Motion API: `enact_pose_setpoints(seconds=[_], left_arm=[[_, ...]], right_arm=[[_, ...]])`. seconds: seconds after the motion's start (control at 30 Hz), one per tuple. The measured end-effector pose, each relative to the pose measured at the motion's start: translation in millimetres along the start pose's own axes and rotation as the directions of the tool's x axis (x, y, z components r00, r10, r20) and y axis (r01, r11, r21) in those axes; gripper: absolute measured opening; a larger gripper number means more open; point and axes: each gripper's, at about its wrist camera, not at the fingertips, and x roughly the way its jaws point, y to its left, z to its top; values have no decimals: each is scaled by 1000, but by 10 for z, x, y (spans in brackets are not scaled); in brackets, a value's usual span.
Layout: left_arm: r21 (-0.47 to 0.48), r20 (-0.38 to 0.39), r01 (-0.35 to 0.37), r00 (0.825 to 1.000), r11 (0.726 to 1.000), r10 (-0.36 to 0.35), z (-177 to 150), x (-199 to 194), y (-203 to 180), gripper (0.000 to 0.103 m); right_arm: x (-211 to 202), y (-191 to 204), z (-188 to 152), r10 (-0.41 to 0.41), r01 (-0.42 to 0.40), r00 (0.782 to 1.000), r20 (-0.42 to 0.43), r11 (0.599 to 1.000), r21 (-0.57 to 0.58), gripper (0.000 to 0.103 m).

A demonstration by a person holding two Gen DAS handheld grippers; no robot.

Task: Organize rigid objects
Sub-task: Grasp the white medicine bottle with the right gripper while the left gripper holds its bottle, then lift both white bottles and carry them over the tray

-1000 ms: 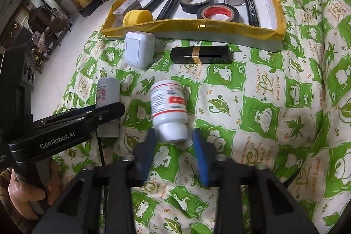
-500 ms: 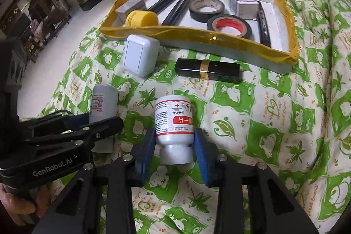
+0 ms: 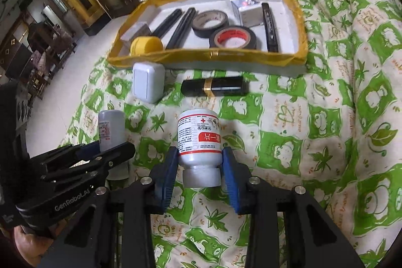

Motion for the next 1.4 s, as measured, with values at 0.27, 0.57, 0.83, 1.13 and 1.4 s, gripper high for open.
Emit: enact_pose_setpoints(seconds=[0.27, 0.57, 0.83, 1.13, 1.4], left_arm=[[37, 98, -13, 995, 999, 10, -29, -204, -59, 38], [55, 164, -33, 986, 998, 23, -58, -373, -73, 38], [65, 165, -49, 986, 997, 38, -33, -380, -112, 38], [67, 200, -59, 979, 996, 44, 163, -490, -68, 38], [15, 216, -25, 976, 1000, 21, 511, -569, 137, 36]], right_arm=[[-113, -26, 33, 23, -24, 999, 40, 1000, 16, 34], [-276, -41, 73, 52, -54, 995, 84, 998, 30, 34], [-311, -56, 92, 58, -61, 995, 87, 997, 40, 34], [-397, -180, 176, 41, -49, 993, 110, 996, 75, 34], [-504, -376, 393, 0, -14, 991, 136, 995, 102, 35]])
